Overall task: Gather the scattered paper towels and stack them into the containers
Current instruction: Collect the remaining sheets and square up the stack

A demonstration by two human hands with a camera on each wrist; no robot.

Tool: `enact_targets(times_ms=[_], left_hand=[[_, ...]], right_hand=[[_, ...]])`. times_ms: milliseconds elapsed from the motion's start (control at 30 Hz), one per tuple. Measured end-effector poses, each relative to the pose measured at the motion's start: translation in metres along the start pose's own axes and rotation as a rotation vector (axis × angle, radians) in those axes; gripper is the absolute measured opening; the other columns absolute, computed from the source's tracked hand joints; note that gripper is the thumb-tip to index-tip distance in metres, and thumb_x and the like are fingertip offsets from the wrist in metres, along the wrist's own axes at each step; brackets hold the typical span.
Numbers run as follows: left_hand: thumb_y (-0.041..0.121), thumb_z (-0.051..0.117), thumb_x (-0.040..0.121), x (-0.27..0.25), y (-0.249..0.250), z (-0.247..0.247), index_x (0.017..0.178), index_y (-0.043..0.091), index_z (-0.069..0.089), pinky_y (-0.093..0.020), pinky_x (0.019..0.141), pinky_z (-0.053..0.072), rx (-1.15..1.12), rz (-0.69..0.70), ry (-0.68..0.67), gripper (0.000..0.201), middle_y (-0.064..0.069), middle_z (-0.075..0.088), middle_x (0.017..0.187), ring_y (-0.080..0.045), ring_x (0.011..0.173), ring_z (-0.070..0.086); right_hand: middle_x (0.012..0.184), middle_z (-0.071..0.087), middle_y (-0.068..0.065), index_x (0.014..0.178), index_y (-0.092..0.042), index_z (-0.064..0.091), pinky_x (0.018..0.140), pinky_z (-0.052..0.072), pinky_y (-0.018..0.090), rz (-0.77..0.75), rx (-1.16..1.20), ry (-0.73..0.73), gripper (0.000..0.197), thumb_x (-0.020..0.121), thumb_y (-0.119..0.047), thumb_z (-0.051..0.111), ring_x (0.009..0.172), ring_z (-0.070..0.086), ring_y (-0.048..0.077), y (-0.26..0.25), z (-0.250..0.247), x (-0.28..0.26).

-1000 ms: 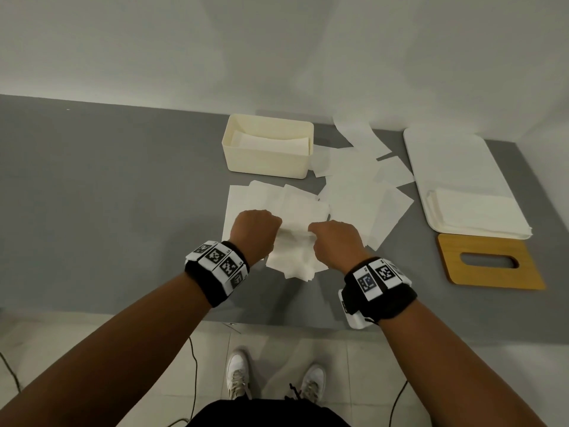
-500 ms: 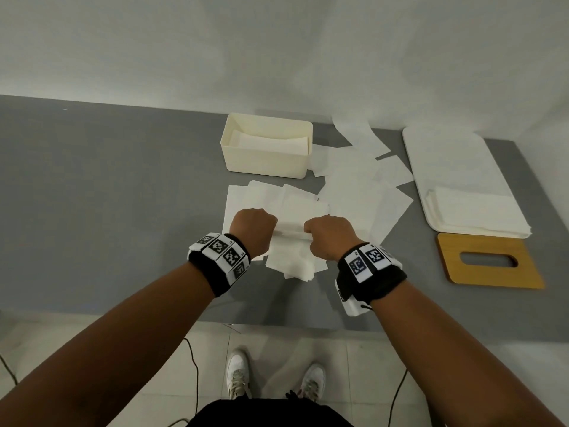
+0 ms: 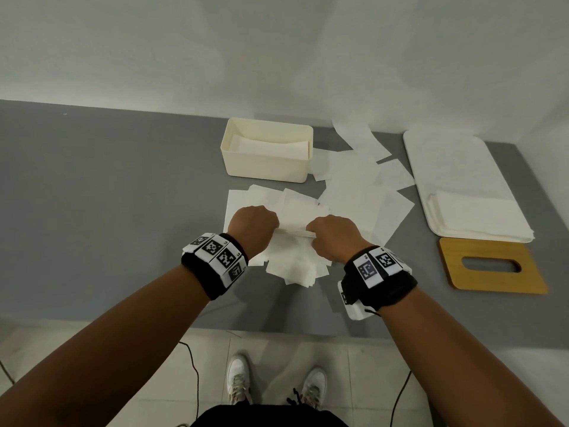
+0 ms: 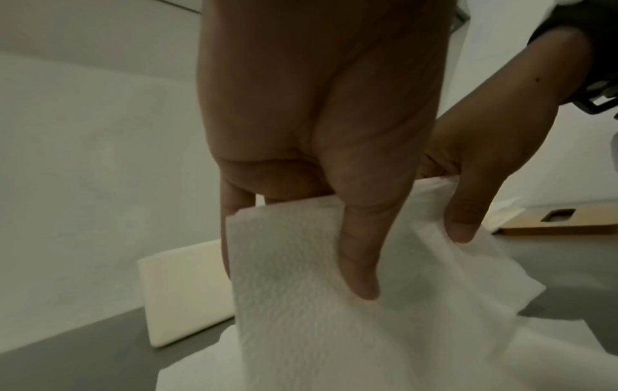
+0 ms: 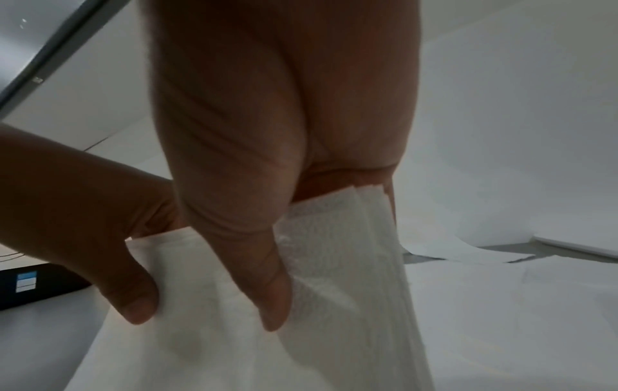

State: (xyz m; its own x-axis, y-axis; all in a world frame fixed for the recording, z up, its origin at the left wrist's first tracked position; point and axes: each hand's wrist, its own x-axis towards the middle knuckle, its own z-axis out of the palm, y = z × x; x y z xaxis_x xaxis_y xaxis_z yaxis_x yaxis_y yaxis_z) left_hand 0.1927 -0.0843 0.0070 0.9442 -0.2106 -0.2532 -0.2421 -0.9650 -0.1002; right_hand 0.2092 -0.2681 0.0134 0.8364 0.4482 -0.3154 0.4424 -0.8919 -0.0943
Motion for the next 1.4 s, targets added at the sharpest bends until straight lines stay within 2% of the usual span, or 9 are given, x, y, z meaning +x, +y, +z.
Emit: enact_targets(times_ms=[100,267,633,733,800,900,1033,1233,1400], left_hand=[[0.007,0.056,0.086,0.0,0.003,0.003,0.108,0.016,0.066,-0.028,0.066,0.041,0.026,0.012,-0.056,0.026,-0.005,0.068,0.098,-0.027,0.091,0.066],[0.008,0.056,0.088,0.0,-0.003,0.002,0.102,0.017,0.068,-0.028,0.063,0.037,0.036,0.012,-0.028,0.021,-0.006,0.069,0.096,-0.027,0.089,0.067],[0.005,0.049,0.086,-0.002,-0.008,0.006,0.098,0.016,0.068,-0.028,0.063,0.038,0.015,0.023,-0.079,0.025,-0.005,0.069,0.093,-0.027,0.087,0.066],[0.02,0.054,0.089,0.002,-0.03,-0.004,0.1,0.021,0.07,-0.026,0.069,0.041,-0.259,-0.048,-0.011,0.019,-0.002,0.07,0.097,-0.025,0.092,0.065],[0.026,0.066,0.086,0.002,-0.053,-0.006,0.094,0.016,0.072,-0.027,0.07,0.045,-0.636,-0.119,0.009,0.014,-0.003,0.071,0.091,-0.024,0.086,0.066],[0.024,0.077,0.078,-0.004,-0.068,0.003,0.097,0.008,0.073,-0.036,0.077,0.054,-1.377,-0.274,-0.058,0.025,-0.008,0.074,0.097,-0.026,0.087,0.07],[0.017,0.072,0.083,-0.013,-0.053,0.027,0.113,0.006,0.068,-0.035,0.077,0.054,-1.795,-0.386,-0.142,0.032,-0.011,0.072,0.11,-0.028,0.094,0.068],[0.022,0.079,0.074,-0.024,-0.046,0.049,0.112,0.015,0.067,-0.037,0.082,0.056,-1.805,-0.337,-0.257,0.041,-0.003,0.074,0.108,-0.025,0.101,0.069],[0.021,0.076,0.079,-0.014,-0.047,0.052,0.109,0.01,0.068,-0.041,0.09,0.055,-1.544,-0.373,-0.083,0.033,-0.008,0.072,0.107,-0.028,0.101,0.068]], right_hand=[[0.115,0.065,0.003,0.118,-0.017,0.061,0.08,0.044,0.031,-0.005,0.013,-0.056,0.035,0.085,-0.009,0.052,0.107,0.06,0.027,-0.003,0.002,0.002],[0.099,0.068,0.004,0.103,-0.015,0.065,0.069,0.039,0.028,-0.007,0.007,0.031,0.024,0.085,-0.009,0.049,0.094,0.062,0.028,0.0,0.002,0.002],[0.105,0.066,0.002,0.105,-0.017,0.065,0.069,0.035,0.027,-0.018,0.027,-0.044,0.025,0.087,-0.01,0.05,0.097,0.061,0.027,-0.001,0.005,0.005],[0.09,0.063,0.001,0.083,-0.019,0.064,0.068,0.035,0.027,0.045,0.22,-0.041,0.005,0.085,-0.018,0.059,0.087,0.06,0.023,0.012,-0.01,0.007],[0.074,0.059,-0.001,0.071,-0.021,0.06,0.064,0.038,0.026,0.112,0.547,-0.019,0.014,0.081,-0.019,0.069,0.07,0.057,0.017,0.026,-0.019,0.005],[0.086,0.071,0.004,0.089,-0.011,0.07,0.072,0.05,0.026,0.232,1.189,0.073,0.013,0.077,-0.012,0.076,0.078,0.066,0.018,0.035,-0.014,-0.002],[0.111,0.07,0.014,0.111,-0.003,0.066,0.091,0.052,0.042,0.404,1.75,0.083,0.028,0.083,-0.001,0.067,0.103,0.066,0.03,0.021,0.016,0.002],[0.113,0.07,0.01,0.114,-0.01,0.065,0.097,0.049,0.046,0.472,1.676,0.071,0.025,0.089,-0.011,0.064,0.105,0.066,0.028,0.011,0.042,0.007],[0.111,0.07,0.002,0.11,-0.02,0.063,0.092,0.053,0.038,0.351,1.332,0.065,0.021,0.089,-0.02,0.065,0.099,0.066,0.019,0.006,0.04,0.009]])
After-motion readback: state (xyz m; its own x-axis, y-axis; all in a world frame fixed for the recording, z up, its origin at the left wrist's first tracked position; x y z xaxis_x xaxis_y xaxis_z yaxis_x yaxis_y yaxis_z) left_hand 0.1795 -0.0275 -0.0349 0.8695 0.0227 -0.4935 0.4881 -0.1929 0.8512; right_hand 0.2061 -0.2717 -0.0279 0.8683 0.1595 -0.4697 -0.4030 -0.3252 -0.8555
